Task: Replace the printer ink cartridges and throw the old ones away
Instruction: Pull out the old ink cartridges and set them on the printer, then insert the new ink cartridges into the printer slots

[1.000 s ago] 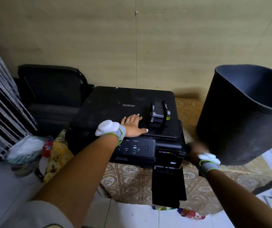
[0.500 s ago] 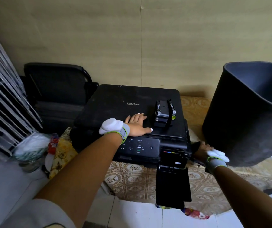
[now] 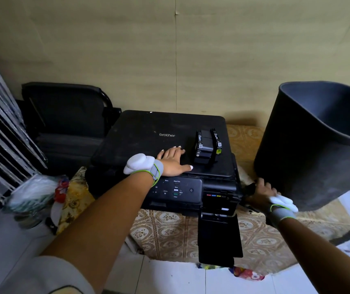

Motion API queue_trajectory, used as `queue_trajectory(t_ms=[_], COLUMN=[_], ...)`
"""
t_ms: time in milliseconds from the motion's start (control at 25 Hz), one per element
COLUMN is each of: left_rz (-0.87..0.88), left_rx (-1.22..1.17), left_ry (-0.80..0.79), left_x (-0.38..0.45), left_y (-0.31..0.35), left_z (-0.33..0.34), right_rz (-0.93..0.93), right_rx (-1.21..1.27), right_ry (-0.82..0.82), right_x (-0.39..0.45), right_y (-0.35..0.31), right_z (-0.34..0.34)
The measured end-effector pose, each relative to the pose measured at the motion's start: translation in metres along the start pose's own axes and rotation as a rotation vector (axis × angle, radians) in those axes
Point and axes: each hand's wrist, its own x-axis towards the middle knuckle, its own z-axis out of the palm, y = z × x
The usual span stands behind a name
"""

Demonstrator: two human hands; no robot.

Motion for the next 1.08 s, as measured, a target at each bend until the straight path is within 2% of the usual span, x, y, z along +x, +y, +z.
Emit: queue_trajectory(t_ms=[200,360,480,560,680,800,880,960,1080], left_rz=[0.008,0.045,0.133,0.159,0.183,0.331,0.448,0.522,0.497], left_rx=[-0.002,-0.057,-0.299,-0.371,-0.309,-0.299,-0.266,-0.238,-0.269], left_ry=[0.034,0.014,-0.013,0.13,0.479,0.686,0.693,0.632,0.53], left_x=[-0.002,-0.002,-0.001,-0.001,-0.007,-0.018,-0.026,-0.032,-0.038], left_y=[0.003,-0.007,-0.018,-0.024,-0.022,-0.002,0.016,0.035,0.056], left_z=[0.0,-0.006,-0.016,-0.023,-0.032,-0.039,-0.043,-0.044,-0.045], right_rz=[0.015,-0.073,-0.133,-0.171,-0.232,-0.306,-0.357,-0.417,-0.488], right_rx=[-0.002,0.072,0.172,0.237,0.316,0.409,0.472,0.484,0.48], right_ry=[0.168,0.289,0.354,0.381,0.396,0.431,0.444,0.424,0.397], right_x=[-0.013,-0.028,-0.045,-0.056,-0.072,-0.083,-0.086,-0.086,-0.087], right_y=[-0.001,-0.016,-0.025,-0.029,-0.037,-0.047,-0.054,-0.06,-0.067], right_z=[-0.027,-0.056,-0.077,-0.091,-0.106,-0.11,-0.111,-0.11,-0.107])
